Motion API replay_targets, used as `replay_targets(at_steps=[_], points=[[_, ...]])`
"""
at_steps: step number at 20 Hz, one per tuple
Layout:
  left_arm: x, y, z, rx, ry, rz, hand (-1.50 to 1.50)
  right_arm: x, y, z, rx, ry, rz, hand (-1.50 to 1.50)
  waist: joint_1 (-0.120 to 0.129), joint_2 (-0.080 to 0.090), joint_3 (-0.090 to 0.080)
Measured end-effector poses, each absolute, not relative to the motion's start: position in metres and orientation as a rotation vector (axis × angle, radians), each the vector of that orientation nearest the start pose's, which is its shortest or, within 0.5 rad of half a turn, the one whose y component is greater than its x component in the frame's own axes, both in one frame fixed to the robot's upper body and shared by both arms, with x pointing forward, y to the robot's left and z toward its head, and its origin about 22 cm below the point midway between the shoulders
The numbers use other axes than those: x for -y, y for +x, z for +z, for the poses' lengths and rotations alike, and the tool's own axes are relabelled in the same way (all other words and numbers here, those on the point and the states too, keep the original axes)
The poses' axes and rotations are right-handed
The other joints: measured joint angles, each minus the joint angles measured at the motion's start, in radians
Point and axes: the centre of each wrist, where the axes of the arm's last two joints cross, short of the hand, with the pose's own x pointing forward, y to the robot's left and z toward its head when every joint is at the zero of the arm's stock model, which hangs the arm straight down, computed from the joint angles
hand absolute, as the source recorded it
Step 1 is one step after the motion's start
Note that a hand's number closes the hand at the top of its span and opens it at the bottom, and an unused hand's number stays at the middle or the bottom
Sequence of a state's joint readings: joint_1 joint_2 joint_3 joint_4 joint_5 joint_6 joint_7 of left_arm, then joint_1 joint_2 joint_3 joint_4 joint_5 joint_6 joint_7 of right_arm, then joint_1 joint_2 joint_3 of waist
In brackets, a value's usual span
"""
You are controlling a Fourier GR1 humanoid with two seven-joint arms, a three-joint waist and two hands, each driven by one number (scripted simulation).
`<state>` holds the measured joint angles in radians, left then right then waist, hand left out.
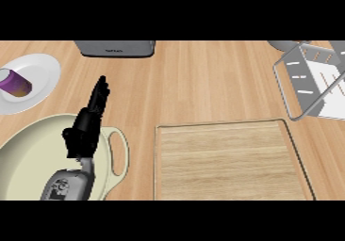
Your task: Pick the bell pepper from the tray and place it in the tiered basket
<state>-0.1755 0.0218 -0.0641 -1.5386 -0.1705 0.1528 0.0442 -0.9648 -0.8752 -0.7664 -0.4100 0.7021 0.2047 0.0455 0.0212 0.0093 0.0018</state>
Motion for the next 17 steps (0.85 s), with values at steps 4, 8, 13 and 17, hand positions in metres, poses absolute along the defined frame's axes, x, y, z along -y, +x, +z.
replay_targets(at_steps=[4, 8, 13, 17], points=[[-0.197, 0.281, 0.036, 1.678, 0.176, -0.116, 0.0, 0.551, 0.323, 0.231, 1.238, -0.885, -0.134, -1.5, -0.003, 0.001, 0.0], [-0.196, 0.278, 0.032, 1.681, 0.185, -0.109, 0.0, 0.585, 0.284, 0.229, 1.205, -0.858, -0.285, -1.5, -0.012, 0.0, 0.001], [-0.205, 0.276, 0.033, 1.672, 0.195, -0.1, 0.0, 0.621, 0.225, 0.205, 1.216, -0.796, -0.417, -1.5, -0.027, -0.002, 0.004], [-0.207, 0.269, 0.027, 1.666, 0.2, -0.091, 0.0, 0.642, 0.173, 0.179, 1.232, -0.764, -0.444, -1.5, -0.041, -0.005, 0.005]])
